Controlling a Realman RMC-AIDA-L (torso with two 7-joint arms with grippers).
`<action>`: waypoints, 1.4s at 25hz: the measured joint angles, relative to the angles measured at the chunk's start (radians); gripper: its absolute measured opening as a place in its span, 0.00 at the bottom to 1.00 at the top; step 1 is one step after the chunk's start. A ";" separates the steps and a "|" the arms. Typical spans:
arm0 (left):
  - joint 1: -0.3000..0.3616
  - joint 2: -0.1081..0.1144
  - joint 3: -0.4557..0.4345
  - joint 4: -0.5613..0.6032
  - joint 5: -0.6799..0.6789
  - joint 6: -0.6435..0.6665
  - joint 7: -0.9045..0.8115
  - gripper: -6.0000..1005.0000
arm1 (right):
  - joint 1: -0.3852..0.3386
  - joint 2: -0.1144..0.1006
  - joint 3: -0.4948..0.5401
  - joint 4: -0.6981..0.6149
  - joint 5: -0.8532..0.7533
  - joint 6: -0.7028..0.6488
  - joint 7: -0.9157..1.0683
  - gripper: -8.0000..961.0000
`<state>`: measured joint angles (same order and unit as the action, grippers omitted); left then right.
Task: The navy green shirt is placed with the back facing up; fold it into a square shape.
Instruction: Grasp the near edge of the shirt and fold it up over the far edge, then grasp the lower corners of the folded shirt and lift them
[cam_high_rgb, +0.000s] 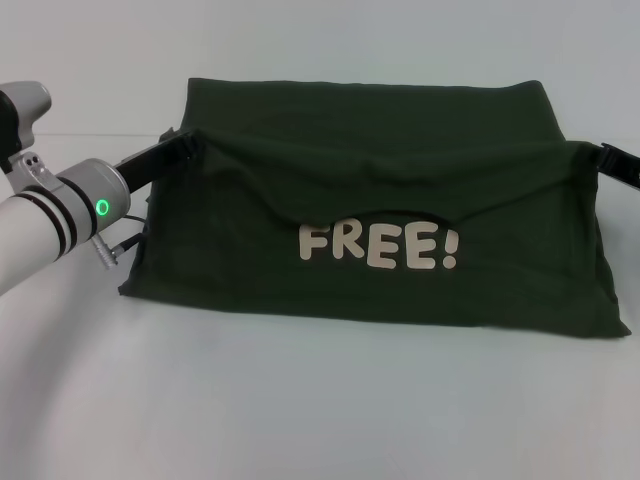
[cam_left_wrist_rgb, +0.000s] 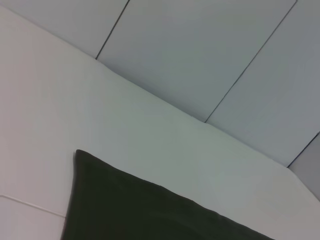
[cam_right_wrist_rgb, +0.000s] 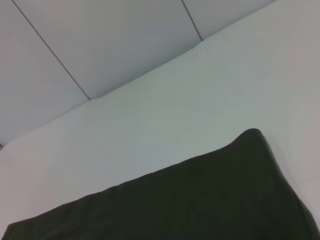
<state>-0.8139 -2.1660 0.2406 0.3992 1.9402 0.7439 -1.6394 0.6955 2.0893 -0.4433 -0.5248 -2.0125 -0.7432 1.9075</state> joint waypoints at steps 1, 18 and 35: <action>0.000 0.000 0.000 -0.001 -0.002 -0.004 0.003 0.07 | 0.001 0.000 0.000 0.002 0.000 0.005 -0.006 0.08; 0.029 0.000 -0.001 -0.052 -0.139 -0.061 0.109 0.34 | -0.031 0.000 0.002 0.035 0.131 0.007 -0.093 0.50; 0.213 0.081 0.069 0.304 0.352 0.627 -0.537 0.79 | -0.193 -0.058 -0.073 0.037 0.193 -0.377 -0.088 0.92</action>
<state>-0.6009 -2.0854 0.3093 0.7028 2.2924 1.3713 -2.1763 0.5027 2.0317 -0.5166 -0.4882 -1.8195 -1.1198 1.8196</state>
